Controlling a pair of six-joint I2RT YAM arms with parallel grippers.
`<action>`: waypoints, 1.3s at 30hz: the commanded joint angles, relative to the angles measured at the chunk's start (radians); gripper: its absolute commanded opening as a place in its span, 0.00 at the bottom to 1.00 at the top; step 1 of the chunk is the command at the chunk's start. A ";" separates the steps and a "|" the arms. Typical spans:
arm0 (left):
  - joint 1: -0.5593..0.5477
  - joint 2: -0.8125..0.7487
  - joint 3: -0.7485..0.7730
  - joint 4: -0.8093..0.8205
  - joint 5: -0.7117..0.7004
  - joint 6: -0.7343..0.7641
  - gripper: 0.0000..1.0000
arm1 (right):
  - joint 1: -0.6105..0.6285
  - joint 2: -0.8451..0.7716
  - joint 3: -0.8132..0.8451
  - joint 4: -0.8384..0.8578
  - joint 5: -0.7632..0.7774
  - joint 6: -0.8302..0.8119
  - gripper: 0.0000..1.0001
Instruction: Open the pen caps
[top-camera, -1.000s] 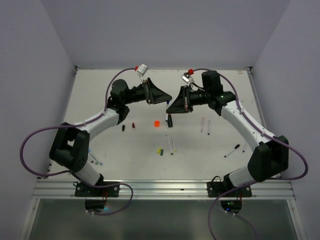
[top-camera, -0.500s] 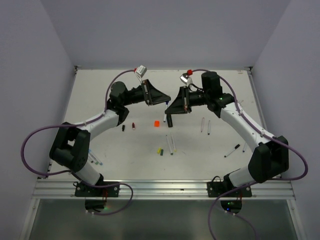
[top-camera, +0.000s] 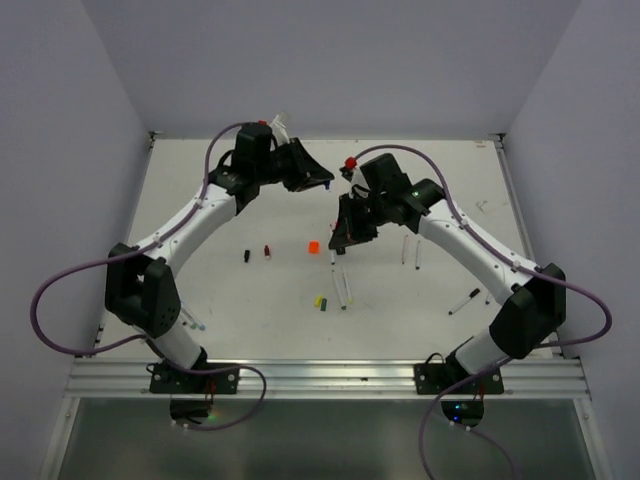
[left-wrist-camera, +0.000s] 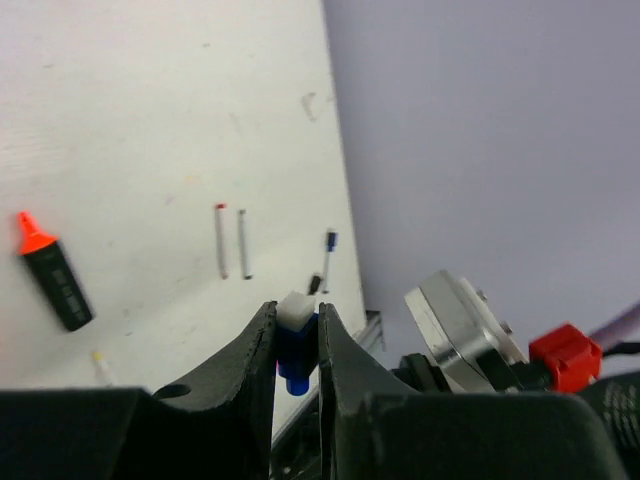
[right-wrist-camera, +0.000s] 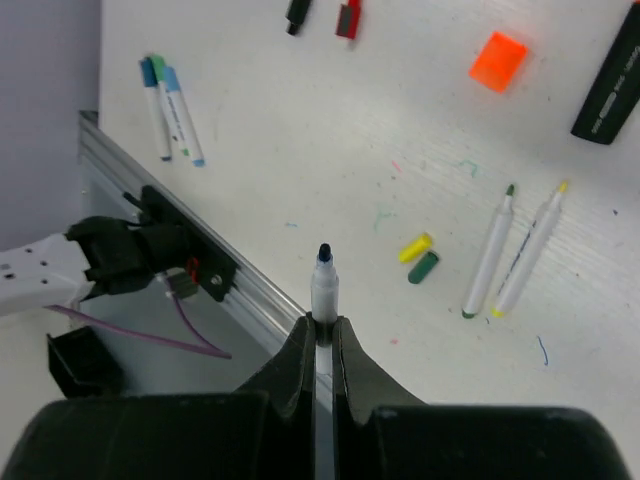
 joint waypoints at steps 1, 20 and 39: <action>0.017 0.035 0.078 -0.290 -0.135 0.118 0.00 | 0.020 0.021 -0.008 -0.119 0.171 -0.052 0.00; 0.035 0.018 -0.141 -0.525 -0.575 0.609 0.00 | -0.310 0.234 -0.047 -0.206 0.448 -0.167 0.00; 0.037 0.106 -0.207 -0.504 -0.764 0.670 0.00 | -0.348 0.343 -0.036 -0.180 0.545 -0.169 0.00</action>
